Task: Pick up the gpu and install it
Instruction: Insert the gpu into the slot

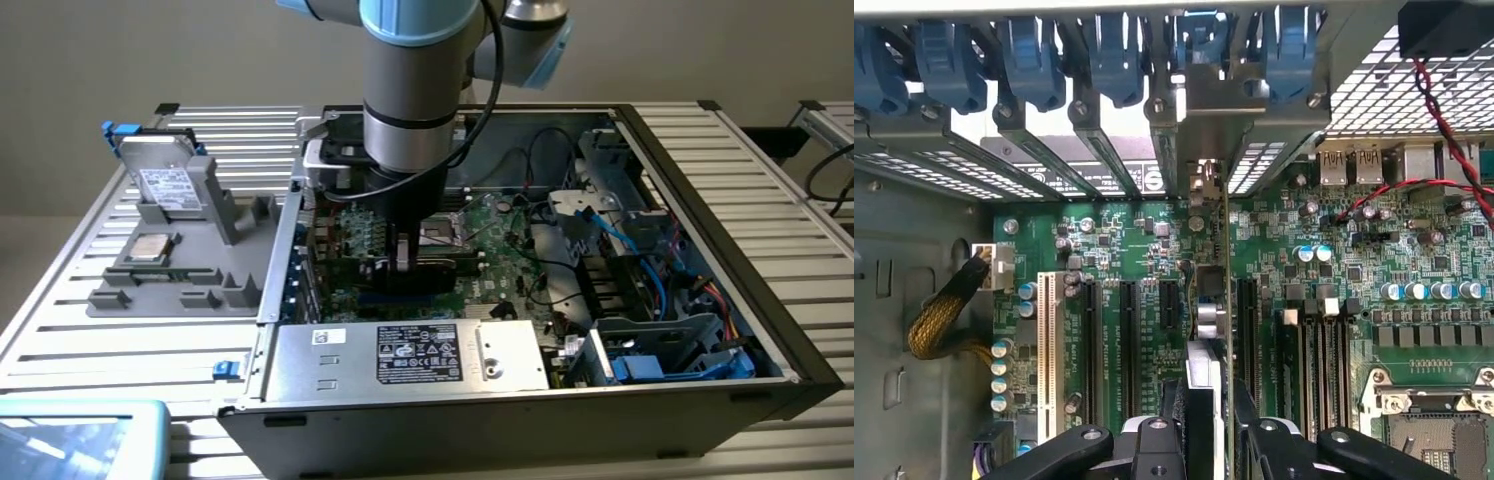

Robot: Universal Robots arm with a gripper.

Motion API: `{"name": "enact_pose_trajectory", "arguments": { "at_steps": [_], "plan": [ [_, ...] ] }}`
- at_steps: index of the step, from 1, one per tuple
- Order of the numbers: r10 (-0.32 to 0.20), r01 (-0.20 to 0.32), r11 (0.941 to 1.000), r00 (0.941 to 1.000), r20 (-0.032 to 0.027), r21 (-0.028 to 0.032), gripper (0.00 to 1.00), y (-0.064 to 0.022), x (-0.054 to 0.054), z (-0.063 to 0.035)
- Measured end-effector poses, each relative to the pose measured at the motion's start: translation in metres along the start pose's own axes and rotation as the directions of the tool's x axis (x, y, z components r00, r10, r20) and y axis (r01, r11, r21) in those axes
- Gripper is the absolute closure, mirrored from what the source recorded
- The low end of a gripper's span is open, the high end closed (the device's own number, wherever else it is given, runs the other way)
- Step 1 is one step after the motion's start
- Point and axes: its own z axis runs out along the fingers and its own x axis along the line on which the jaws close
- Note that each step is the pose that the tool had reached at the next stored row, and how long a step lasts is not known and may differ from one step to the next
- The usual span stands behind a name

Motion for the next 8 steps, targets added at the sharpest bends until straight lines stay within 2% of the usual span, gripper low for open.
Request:
{"name": "enact_pose_trajectory", "arguments": {
  "at_steps": [8],
  "plan": [
    [0.000,0.000,1.0000,1.0000,-0.0003,0.0016,0.71,0.0006,0.0001,0.0018]
  ]
}}
